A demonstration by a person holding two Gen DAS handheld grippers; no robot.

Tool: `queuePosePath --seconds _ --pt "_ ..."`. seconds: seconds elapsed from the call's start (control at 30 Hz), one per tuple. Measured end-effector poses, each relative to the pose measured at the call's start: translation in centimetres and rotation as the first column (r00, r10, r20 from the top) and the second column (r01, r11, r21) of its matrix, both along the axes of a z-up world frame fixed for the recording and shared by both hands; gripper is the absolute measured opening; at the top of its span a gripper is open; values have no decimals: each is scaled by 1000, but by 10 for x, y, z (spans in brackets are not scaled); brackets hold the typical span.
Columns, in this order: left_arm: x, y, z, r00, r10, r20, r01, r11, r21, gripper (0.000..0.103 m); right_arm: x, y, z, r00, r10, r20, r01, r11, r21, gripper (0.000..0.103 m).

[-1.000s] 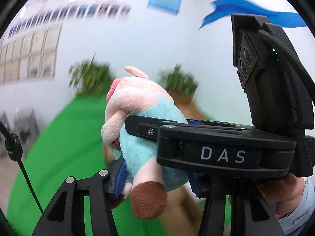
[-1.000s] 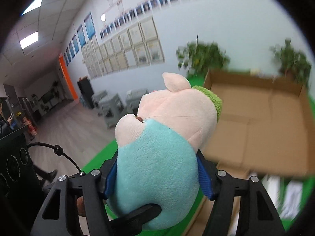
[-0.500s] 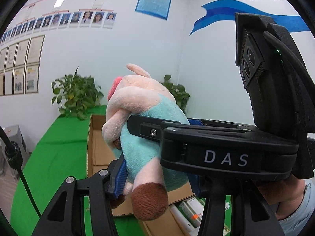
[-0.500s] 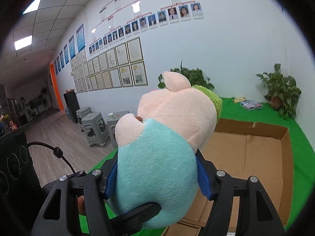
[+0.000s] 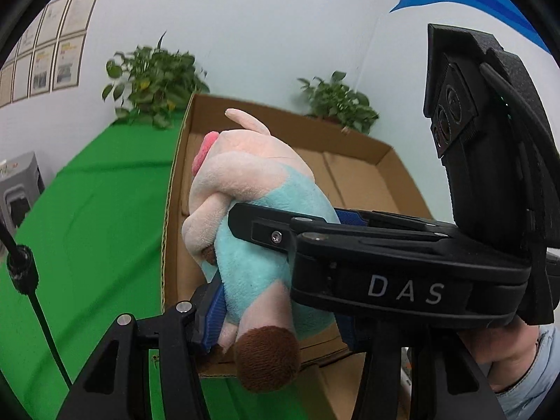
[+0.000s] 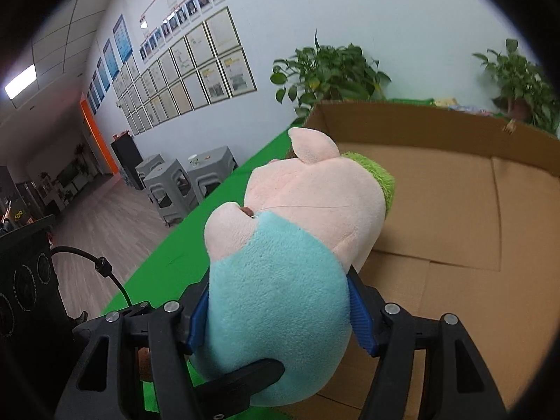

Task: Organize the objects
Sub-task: 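Carry the plush pig into the large cardboard box and lower it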

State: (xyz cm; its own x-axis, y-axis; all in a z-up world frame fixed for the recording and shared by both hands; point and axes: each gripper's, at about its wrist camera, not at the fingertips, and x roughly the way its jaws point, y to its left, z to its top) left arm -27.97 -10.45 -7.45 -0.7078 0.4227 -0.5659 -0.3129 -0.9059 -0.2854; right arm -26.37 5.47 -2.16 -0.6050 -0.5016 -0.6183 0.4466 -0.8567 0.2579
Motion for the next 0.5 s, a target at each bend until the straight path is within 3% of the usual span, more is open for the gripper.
queuePosePath --seconds 0.13,0.23,0.3,0.4,0.5 --pt "-2 -11 -33 998 10 59 -10 1000 -6 60 -6 -4 -21 999 4 40 -5 1000 15 64" --pt "0 -21 -43 997 7 74 -6 1000 -10 58 -5 -7 -32 999 -10 46 8 999 53 64" --pt "11 -25 -35 998 7 58 -5 999 -35 58 0 -10 -34 999 -10 43 7 998 69 65" --pt "16 -36 -29 999 30 39 -28 998 -52 59 5 -19 -30 999 -4 43 0 995 102 74" --pt "14 -54 -28 996 85 25 -83 995 -61 55 8 -17 -26 998 8 56 -12 998 69 81"
